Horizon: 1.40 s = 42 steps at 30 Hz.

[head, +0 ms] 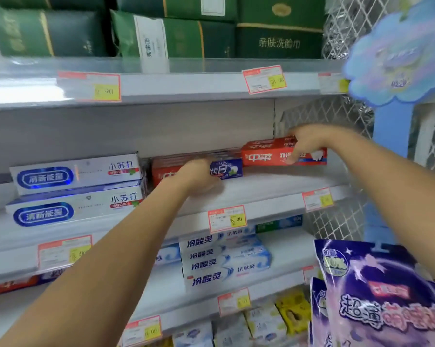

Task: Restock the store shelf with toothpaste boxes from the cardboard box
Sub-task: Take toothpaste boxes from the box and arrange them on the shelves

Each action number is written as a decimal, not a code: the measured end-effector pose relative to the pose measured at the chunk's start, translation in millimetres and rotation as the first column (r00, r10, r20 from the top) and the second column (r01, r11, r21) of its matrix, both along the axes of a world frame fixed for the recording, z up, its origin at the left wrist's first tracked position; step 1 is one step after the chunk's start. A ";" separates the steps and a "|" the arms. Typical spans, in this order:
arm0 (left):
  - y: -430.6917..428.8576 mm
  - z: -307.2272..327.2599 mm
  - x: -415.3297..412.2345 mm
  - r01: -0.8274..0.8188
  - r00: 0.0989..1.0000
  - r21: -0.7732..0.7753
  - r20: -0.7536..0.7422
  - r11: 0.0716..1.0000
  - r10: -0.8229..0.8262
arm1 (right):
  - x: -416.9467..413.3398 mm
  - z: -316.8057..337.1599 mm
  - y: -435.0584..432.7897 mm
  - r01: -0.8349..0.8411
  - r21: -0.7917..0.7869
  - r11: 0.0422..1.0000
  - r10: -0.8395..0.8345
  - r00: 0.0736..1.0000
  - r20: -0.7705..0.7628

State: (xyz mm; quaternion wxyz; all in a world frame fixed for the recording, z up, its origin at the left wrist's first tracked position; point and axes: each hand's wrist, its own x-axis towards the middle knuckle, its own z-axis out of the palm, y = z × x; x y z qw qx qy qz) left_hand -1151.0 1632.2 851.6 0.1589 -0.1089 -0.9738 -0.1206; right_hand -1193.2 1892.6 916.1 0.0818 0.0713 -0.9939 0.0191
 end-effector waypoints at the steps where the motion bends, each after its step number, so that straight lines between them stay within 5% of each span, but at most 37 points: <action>1: -1.5 0.5 -4.0 0.000 1.000 -0.002 -0.022 1.000 0.000 | -9.0 1.2 0.6 -0.015 0.013 1.000 0.015 1.000 0.017; 16: -21.4 -19.6 -48.8 -0.084 0.991 -0.131 -0.110 0.988 0.070 | -97.0 -17.2 -10.8 -0.128 0.163 0.978 0.105 0.985 0.140; 22: -22.8 -21.2 -51.9 -0.075 0.988 -0.140 -0.146 0.987 0.055 | -106.4 -23.0 -18.2 -0.201 0.011 0.980 0.198 0.974 0.112; 34: -21.0 -17.0 -44.3 -0.074 0.991 -0.143 -0.124 0.987 0.057 | -79.4 -33.0 -39.1 -0.236 0.055 0.970 0.232 0.971 0.063; 38: -14.1 -5.7 -8.6 0.025 0.993 0.007 -0.114 1.000 -0.024 | -41.5 -34.7 -56.5 -0.278 -0.250 0.928 0.224 0.949 -0.221; 42: -15.3 -21.8 66.1 0.268 0.885 0.158 -0.431 0.950 -0.178 | 29.8 -44.3 -80.9 -0.479 -0.369 0.797 0.135 0.735 -0.664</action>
